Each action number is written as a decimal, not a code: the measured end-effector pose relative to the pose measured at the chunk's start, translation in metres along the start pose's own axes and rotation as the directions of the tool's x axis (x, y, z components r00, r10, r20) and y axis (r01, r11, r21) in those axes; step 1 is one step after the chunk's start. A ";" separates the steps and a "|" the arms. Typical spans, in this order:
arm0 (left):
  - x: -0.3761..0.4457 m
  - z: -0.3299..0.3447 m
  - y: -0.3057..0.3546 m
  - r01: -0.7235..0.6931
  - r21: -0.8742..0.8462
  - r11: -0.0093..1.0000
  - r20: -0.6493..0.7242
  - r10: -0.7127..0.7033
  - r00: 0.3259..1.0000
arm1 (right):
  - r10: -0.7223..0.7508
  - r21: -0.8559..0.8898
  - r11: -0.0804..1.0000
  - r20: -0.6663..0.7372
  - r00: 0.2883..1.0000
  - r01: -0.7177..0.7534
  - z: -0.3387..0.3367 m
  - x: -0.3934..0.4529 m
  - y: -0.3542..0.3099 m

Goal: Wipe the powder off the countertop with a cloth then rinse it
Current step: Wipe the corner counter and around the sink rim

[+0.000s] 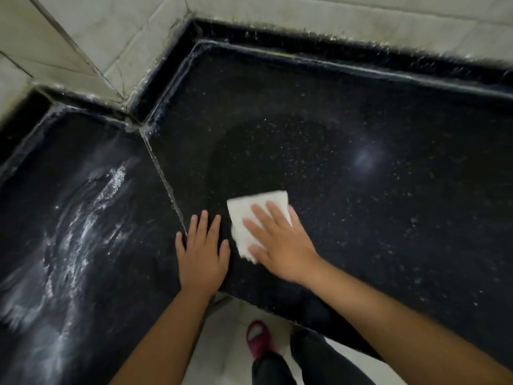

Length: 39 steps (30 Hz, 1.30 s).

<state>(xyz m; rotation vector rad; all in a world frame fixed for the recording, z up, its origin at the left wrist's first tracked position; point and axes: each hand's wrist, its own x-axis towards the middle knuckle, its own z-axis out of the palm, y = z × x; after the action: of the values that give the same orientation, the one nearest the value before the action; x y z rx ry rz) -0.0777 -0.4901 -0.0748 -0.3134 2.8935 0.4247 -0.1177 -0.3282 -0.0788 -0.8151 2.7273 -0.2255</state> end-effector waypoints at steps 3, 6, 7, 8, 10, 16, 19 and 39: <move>0.003 -0.014 -0.001 0.004 -0.062 0.998 0.058 0.000 0.998 | -0.009 -0.022 1.000 0.039 0.999 0.010 0.022 -0.087 0.041; 0.010 -0.023 0.001 -0.013 -0.042 0.999 0.049 0.015 0.999 | 0.160 -0.053 0.986 0.031 0.987 -0.158 0.008 -0.128 0.105; 0.014 -0.024 0.005 -0.020 -0.042 0.999 0.032 0.021 0.999 | 0.260 -0.064 0.964 0.018 0.965 -0.259 0.000 -0.127 0.126; 0.020 -0.025 0.011 -0.033 -0.048 0.998 0.015 0.033 0.999 | 0.362 -0.070 0.929 -0.016 0.932 -0.362 -0.012 -0.121 0.146; 0.034 -0.023 0.028 -0.056 -0.070 0.996 -0.014 0.055 0.998 | 0.567 -0.007 0.823 -0.025 0.823 -0.568 -0.033 -0.093 0.179; 0.094 -0.014 0.069 -0.043 -0.042 0.998 -0.096 0.039 0.995 | 0.754 0.161 0.647 0.015 0.657 -0.746 -0.082 0.047 0.218; 0.120 -0.012 0.075 -0.020 0.007 1.000 -0.097 0.021 0.995 | 0.663 0.136 0.739 0.022 0.748 -0.659 -0.086 0.109 0.197; 0.157 -0.012 0.069 -0.055 0.081 0.995 -0.042 0.058 0.997 | 0.846 0.204 0.524 -0.012 0.533 -0.827 -0.095 0.042 0.288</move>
<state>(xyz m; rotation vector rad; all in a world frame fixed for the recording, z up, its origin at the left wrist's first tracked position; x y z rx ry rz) -0.2464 -0.4569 -0.0811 -0.2318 2.9588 0.3145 -0.3287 -0.1068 -0.0641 0.6507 2.7828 -0.2822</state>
